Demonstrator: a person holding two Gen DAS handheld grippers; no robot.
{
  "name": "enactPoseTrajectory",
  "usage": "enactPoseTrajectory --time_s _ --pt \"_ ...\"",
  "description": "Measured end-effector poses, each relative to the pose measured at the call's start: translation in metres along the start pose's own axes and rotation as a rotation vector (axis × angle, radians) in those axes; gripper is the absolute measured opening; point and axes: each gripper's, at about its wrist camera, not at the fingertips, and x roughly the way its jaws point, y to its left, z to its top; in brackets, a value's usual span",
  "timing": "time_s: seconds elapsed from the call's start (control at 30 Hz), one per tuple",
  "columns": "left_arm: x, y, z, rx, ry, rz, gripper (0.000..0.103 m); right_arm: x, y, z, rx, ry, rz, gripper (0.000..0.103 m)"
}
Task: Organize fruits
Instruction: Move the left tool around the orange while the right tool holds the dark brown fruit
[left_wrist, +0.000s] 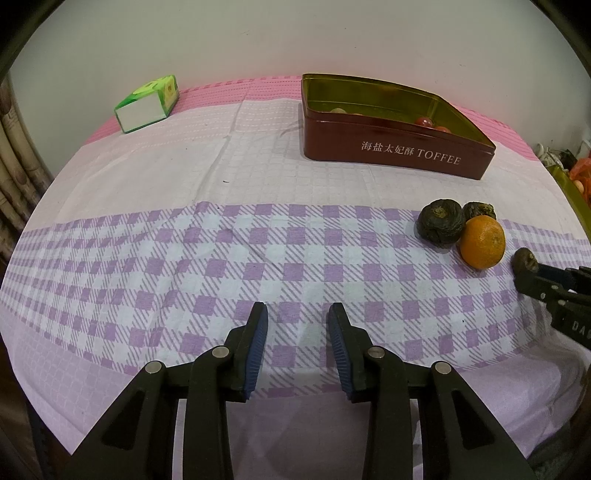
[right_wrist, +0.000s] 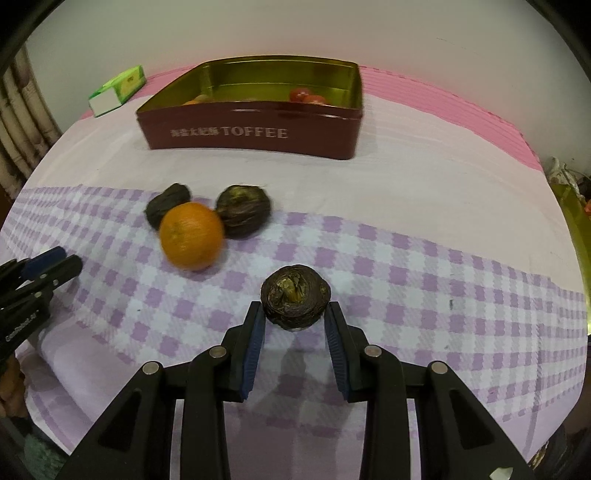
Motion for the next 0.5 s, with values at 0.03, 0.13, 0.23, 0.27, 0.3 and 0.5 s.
enactPoseTrajectory --time_s 0.03,0.13,0.23,0.27,0.3,0.5 --pt "0.000 0.000 0.000 0.001 0.000 0.001 0.036 0.000 -0.003 0.000 0.004 0.000 -0.002 0.031" --pt "0.000 0.000 0.000 0.003 0.000 0.002 0.037 0.001 -0.009 0.001 0.002 -0.004 -0.007 0.031" --pt "0.000 -0.001 0.001 0.010 0.001 -0.001 0.037 0.001 -0.016 0.000 0.010 -0.007 -0.010 0.031" --pt "0.001 -0.001 0.002 0.013 0.002 -0.001 0.037 0.001 -0.020 0.000 0.013 -0.008 -0.015 0.031" --pt "0.000 -0.002 0.002 0.017 0.003 -0.003 0.037 0.001 -0.022 0.000 0.020 -0.007 -0.011 0.031" --pt "0.005 -0.018 0.009 0.077 0.011 -0.016 0.037 0.006 -0.037 0.005 0.034 -0.006 -0.016 0.031"
